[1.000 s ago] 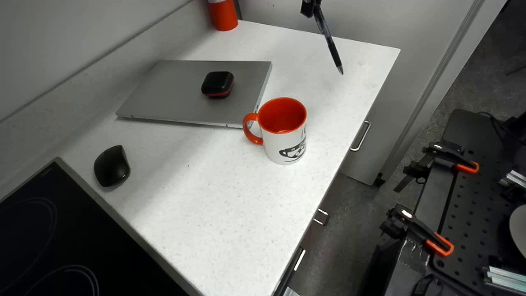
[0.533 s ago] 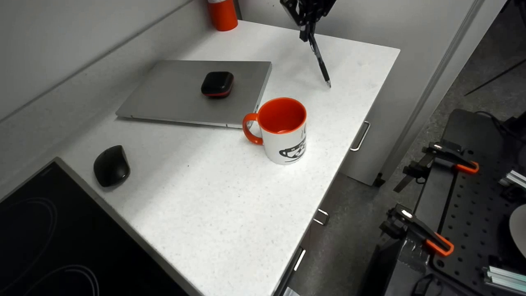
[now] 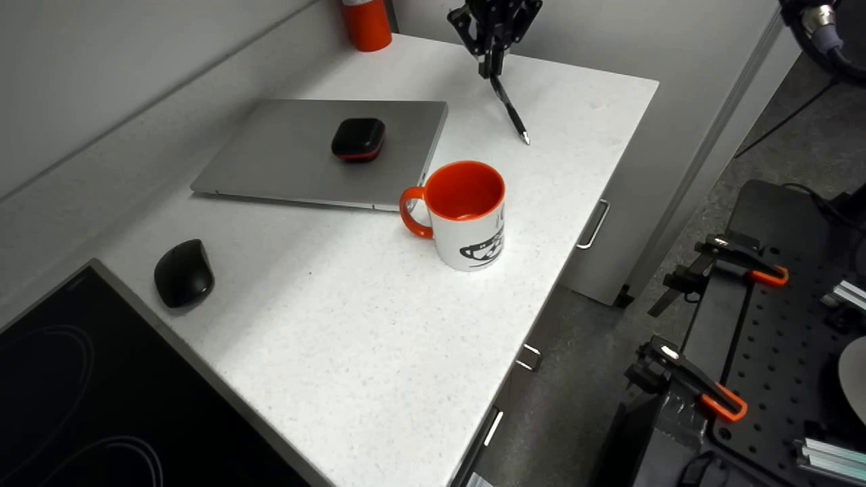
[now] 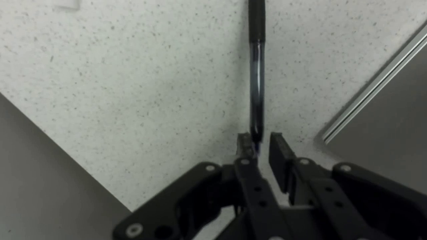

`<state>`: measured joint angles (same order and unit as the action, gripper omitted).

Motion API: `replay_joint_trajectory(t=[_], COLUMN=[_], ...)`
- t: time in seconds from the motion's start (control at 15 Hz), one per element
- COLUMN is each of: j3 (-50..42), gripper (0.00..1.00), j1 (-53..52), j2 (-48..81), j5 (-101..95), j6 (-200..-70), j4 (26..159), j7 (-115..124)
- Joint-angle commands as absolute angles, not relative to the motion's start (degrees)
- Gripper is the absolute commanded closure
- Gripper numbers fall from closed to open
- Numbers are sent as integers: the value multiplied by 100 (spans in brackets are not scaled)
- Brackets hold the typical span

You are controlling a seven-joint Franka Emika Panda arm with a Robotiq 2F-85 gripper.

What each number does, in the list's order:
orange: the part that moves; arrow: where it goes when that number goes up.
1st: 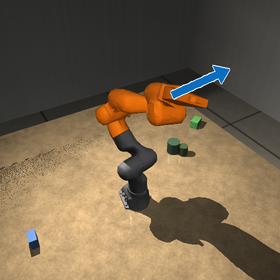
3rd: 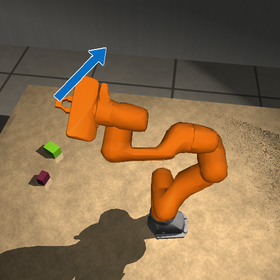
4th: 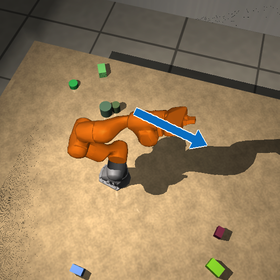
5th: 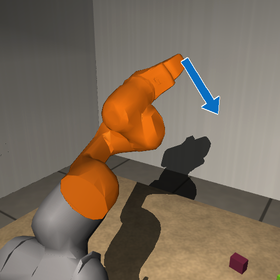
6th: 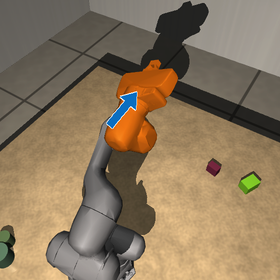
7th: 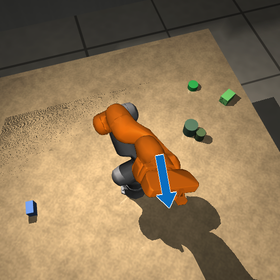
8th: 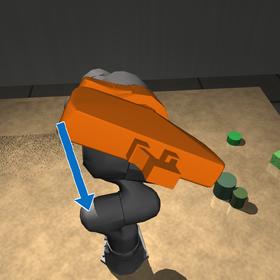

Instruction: Take the pen out of the mug and put it on the counter

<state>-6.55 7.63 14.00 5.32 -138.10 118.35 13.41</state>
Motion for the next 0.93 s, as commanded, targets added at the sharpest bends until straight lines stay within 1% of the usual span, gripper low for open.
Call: replay_joint_trajectory(t=[0.0, 0.13, 0.33, 0.47, 0.53, 0.6, 0.67, 0.87], j3=[-754, -808, -871, -892, -898, -889, -895, -896], gripper=[56, 41, 13, 0, 0, 4, 0, 0], j1=[759, 746, 761, 790, 799, 765, 770, 772], j2=[1529, 1432, 1293, 1239, 1219, 1360, 1341, 1318], j5=[589, 518, 474, 542, 566, 523, 523, 522], j6=[-13683, -13783, -13797, -13784, -13769, -13802, -13802, -13802], j4=[11581, 11668, 11758, 11769, 11768, 11717, 11717, 11719], j7=[1399, 1411, 1392, 1351, 1312, 1338, 1337, 1337])
